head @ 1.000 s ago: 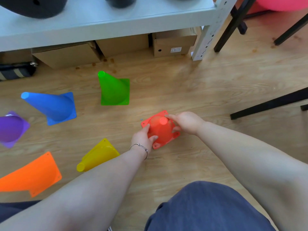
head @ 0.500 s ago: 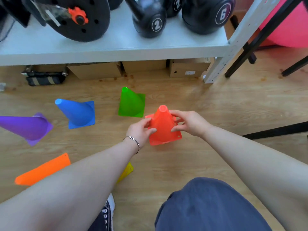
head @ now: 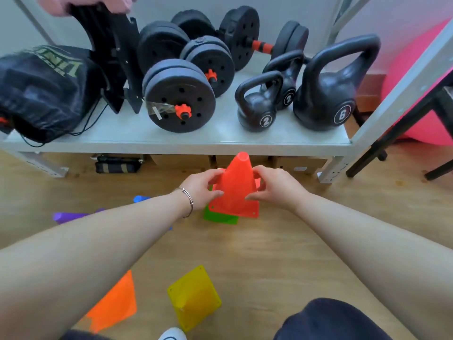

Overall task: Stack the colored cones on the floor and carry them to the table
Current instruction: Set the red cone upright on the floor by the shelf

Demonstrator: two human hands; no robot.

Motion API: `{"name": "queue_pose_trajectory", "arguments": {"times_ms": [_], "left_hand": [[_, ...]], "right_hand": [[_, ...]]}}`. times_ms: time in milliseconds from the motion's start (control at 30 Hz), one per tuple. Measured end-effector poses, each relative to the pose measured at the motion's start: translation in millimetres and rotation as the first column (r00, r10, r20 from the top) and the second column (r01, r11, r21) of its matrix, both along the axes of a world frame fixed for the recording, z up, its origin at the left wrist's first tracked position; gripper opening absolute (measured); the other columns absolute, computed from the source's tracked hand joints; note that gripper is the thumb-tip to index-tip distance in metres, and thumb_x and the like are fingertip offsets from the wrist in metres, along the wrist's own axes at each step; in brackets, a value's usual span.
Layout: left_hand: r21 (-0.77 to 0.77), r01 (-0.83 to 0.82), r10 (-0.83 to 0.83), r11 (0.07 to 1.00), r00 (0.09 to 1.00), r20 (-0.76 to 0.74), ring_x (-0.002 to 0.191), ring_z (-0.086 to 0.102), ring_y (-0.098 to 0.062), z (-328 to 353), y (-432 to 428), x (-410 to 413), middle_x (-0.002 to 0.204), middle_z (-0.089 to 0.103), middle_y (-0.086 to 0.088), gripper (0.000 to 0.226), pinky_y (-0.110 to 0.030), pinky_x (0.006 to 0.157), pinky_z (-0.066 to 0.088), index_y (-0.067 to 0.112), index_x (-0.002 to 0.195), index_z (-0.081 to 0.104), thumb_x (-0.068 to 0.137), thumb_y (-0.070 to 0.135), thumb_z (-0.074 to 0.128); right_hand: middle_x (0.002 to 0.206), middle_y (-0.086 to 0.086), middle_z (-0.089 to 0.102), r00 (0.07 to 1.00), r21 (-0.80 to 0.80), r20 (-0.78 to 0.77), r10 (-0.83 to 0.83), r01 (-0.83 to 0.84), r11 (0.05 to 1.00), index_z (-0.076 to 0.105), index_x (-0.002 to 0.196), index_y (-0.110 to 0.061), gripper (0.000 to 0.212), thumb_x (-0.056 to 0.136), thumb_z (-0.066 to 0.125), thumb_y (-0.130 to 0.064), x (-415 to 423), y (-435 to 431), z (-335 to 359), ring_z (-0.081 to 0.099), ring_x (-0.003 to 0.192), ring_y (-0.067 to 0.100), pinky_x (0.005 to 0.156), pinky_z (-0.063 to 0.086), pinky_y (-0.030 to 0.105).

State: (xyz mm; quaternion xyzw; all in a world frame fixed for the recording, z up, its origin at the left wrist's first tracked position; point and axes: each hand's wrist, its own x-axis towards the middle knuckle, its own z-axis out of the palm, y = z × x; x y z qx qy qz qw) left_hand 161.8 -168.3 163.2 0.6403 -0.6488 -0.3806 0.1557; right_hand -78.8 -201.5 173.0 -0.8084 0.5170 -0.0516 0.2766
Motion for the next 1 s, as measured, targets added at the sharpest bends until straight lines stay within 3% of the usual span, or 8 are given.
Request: {"name": "queue_pose_trajectory", "arguments": {"times_ms": [200, 400, 533, 700, 1000], "left_hand": [[-0.022, -0.029, 0.029, 0.999, 1.0, 0.011, 0.108, 0.062, -0.007, -32, -30, 40, 0.118, 0.067, 0.007, 0.062, -0.032, 0.099, 0.049, 0.032, 0.127, 0.055, 0.071, 0.022, 0.079], [0.04, -0.047, 0.048, 0.998, 0.999, -0.003, 0.111, 0.061, -0.01, -108, -38, 45, 0.121, 0.067, 0.006, 0.061, -0.03, 0.098, 0.048, 0.031, 0.127, 0.054, 0.071, 0.022, 0.077], [0.087, -0.067, 0.069, 0.994, 0.997, -0.017, 0.104, 0.062, -0.007, -148, -43, 46, 0.118, 0.067, 0.005, 0.059, -0.02, 0.093, 0.045, 0.029, 0.127, 0.055, 0.073, 0.02, 0.077], [0.174, -0.064, 0.073, 0.983, 0.996, -0.048, 0.109, 0.064, -0.016, -178, -54, 48, 0.122, 0.066, -0.005, 0.061, -0.035, 0.102, 0.048, 0.02, 0.133, 0.053, 0.076, 0.008, 0.073], [0.272, -0.045, 0.052, 0.961, 0.999, -0.016, 0.113, 0.063, -0.025, -213, -57, 48, 0.125, 0.065, -0.009, 0.065, -0.041, 0.101, 0.048, 0.018, 0.136, 0.048, 0.076, 0.006, 0.072]], "right_hand": [[0.113, 0.002, 0.068, 0.999, 0.044, -0.024, -0.048, 0.049, 0.998, 0.048, 0.134, -0.024, 0.076, 0.071, 0.079, -0.052, 48, -21, -29, 0.064, 0.1, 0.022, 0.081, 0.052, 0.036], [0.119, 0.008, 0.066, 0.989, 0.145, -0.092, -0.113, 0.125, 0.981, 0.047, 0.136, -0.021, 0.076, 0.072, 0.079, -0.046, 67, -29, -88, 0.061, 0.109, 0.027, 0.09, 0.051, 0.04], [0.121, 0.01, 0.066, 0.983, 0.193, -0.097, -0.154, 0.17, 0.966, 0.049, 0.135, -0.019, 0.074, 0.072, 0.08, -0.043, 72, -30, -122, 0.061, 0.11, 0.028, 0.089, 0.052, 0.04], [0.118, 0.01, 0.066, 0.972, 0.231, -0.114, -0.204, 0.226, 0.946, 0.051, 0.125, -0.016, 0.064, 0.074, 0.079, -0.041, 80, -28, -148, 0.061, 0.108, 0.03, 0.086, 0.053, 0.041], [0.128, 0.011, 0.064, 0.954, 0.325, -0.097, -0.285, 0.301, 0.896, 0.046, 0.142, -0.016, 0.072, 0.079, 0.078, -0.03, 88, -24, -175, 0.059, 0.119, 0.03, 0.097, 0.049, 0.039]]}}
